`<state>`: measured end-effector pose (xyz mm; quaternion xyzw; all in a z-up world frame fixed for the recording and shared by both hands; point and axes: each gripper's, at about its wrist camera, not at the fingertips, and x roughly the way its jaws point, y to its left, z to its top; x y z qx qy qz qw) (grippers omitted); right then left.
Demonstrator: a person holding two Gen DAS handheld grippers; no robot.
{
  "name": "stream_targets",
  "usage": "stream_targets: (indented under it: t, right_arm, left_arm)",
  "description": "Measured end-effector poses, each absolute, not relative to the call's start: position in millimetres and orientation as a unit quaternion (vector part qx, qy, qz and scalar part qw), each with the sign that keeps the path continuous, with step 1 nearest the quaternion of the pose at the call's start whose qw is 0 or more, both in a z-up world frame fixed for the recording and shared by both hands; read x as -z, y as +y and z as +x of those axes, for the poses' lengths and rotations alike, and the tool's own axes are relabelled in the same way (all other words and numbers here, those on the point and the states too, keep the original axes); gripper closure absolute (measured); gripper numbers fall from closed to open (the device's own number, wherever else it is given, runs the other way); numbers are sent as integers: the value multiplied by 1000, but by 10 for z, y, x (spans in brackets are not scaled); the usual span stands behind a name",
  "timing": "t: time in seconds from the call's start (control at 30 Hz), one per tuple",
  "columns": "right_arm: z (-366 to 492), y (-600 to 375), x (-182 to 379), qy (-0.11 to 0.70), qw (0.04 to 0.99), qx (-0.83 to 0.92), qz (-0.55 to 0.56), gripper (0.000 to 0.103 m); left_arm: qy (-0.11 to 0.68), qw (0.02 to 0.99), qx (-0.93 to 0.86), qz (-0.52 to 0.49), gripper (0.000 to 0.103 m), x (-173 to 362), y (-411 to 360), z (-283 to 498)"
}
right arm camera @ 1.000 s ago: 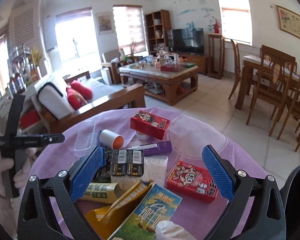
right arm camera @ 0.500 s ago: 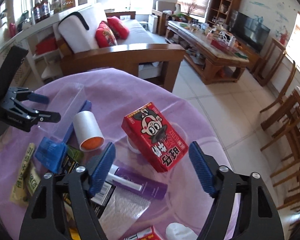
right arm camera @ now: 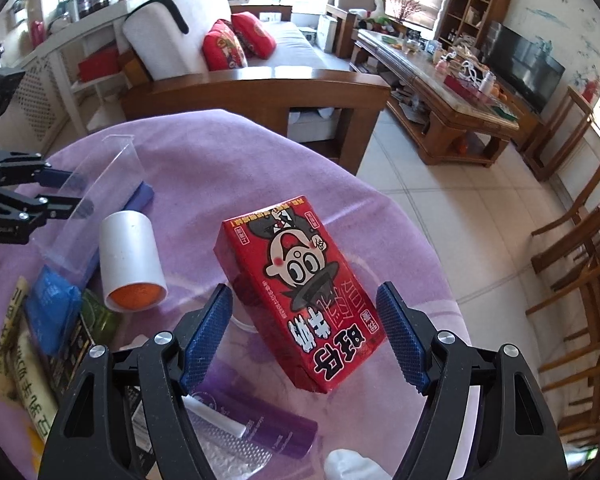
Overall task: Collect trash
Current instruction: 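Grasp the clear plastic tray with the left tool while the right tool grasps the red snack box, then carry both items over the black bin and open both tools to drop them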
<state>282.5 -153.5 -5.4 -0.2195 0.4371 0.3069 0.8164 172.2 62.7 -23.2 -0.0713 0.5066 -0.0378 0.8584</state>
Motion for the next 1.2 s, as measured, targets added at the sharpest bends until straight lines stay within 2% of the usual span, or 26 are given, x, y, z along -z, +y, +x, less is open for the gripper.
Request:
stream_targets:
  t: [0.07, 0.13, 0.2, 0.27, 0.33, 0.7, 0.87, 1.2]
  right_arm:
    - [2825, -1553, 84, 439, 817, -311, -208, 28]
    - [2863, -1527, 134, 451, 809, -316, -205, 28]
    - [2876, -1503, 162, 458, 804, -325, -193, 29]
    - [2884, -1446, 181, 463, 800, -332, -187, 36]
    - [2853, -1421, 181, 463, 800, -332, -190, 49]
    - [2951, -1608, 12, 466, 814, -331, -103, 49]
    - [2993, -1583, -6, 478, 807, -339, -78, 69]
    - [2948, -1603, -139, 466, 821, -327, -41, 72]
  left_arm:
    - [503, 860, 37, -71, 73, 241, 651, 1728]
    - [501, 861, 40, -77, 84, 241, 669, 1737]
    - [497, 862, 46, -87, 88, 251, 695, 1751]
    - [494, 862, 55, -98, 93, 264, 735, 1766]
    - [493, 860, 70, -113, 95, 270, 796, 1768]
    - [469, 867, 103, -133, 101, 200, 868, 1695]
    - [477, 863, 108, -130, 101, 254, 899, 1710]
    - [448, 875, 129, -130, 101, 196, 921, 1586]
